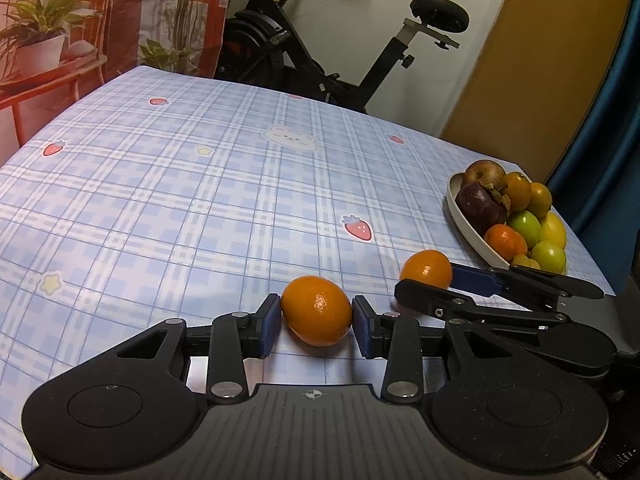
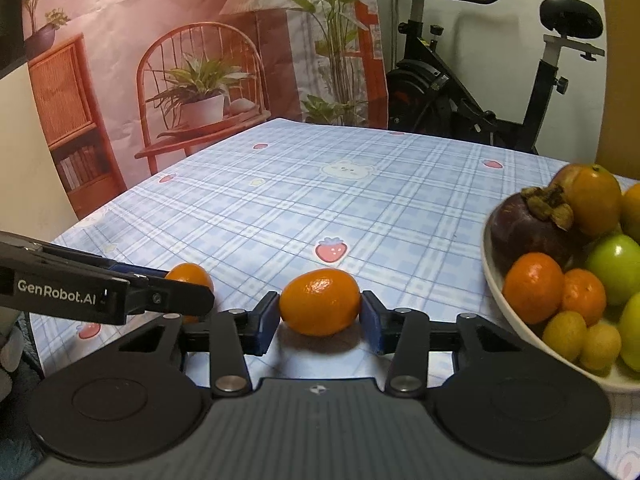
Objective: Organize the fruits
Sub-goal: 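Carry both tangerines over the plate with the right and left tools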
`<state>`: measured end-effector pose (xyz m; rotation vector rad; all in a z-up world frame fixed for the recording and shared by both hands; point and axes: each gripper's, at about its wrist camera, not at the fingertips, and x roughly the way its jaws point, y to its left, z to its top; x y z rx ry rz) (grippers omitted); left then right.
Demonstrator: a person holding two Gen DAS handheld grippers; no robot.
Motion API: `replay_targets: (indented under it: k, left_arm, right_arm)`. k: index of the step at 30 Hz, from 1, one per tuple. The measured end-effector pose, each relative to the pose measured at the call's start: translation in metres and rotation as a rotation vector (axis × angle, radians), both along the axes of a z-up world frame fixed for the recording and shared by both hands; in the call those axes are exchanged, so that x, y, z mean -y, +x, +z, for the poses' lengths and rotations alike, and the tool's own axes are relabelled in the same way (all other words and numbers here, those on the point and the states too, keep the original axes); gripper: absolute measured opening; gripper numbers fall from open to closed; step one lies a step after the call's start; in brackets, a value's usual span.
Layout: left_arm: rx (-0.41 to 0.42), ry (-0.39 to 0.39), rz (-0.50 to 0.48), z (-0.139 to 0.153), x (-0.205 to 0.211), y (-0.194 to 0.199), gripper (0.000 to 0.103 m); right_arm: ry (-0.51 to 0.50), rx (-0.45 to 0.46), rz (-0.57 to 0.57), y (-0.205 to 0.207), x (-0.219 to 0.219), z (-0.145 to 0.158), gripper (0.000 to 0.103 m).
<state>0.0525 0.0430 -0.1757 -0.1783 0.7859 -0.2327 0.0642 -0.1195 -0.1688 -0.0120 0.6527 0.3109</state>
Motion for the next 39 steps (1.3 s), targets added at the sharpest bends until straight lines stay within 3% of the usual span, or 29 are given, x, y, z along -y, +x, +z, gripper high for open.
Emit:
replay_targets:
  k: [13,22,39]
  left_arm:
    - [0.016,0.023,-0.037,0.01,0.006,-0.006,0.041]
    - [0.054,0.052,-0.086,0.03,0.024,-0.007,0.041]
    - [0.108,0.095,-0.253,0.053,0.114,0.031,0.041]
  right_arm:
    - [-0.005,0.054,-0.012,-0.016,0.008,0.005,0.046]
    - [0.054,0.122,-0.11,-0.035,0.042,0.018,0.046]
    - [0.028,0.248,-0.323,-0.064,0.108,0.028,0.046]
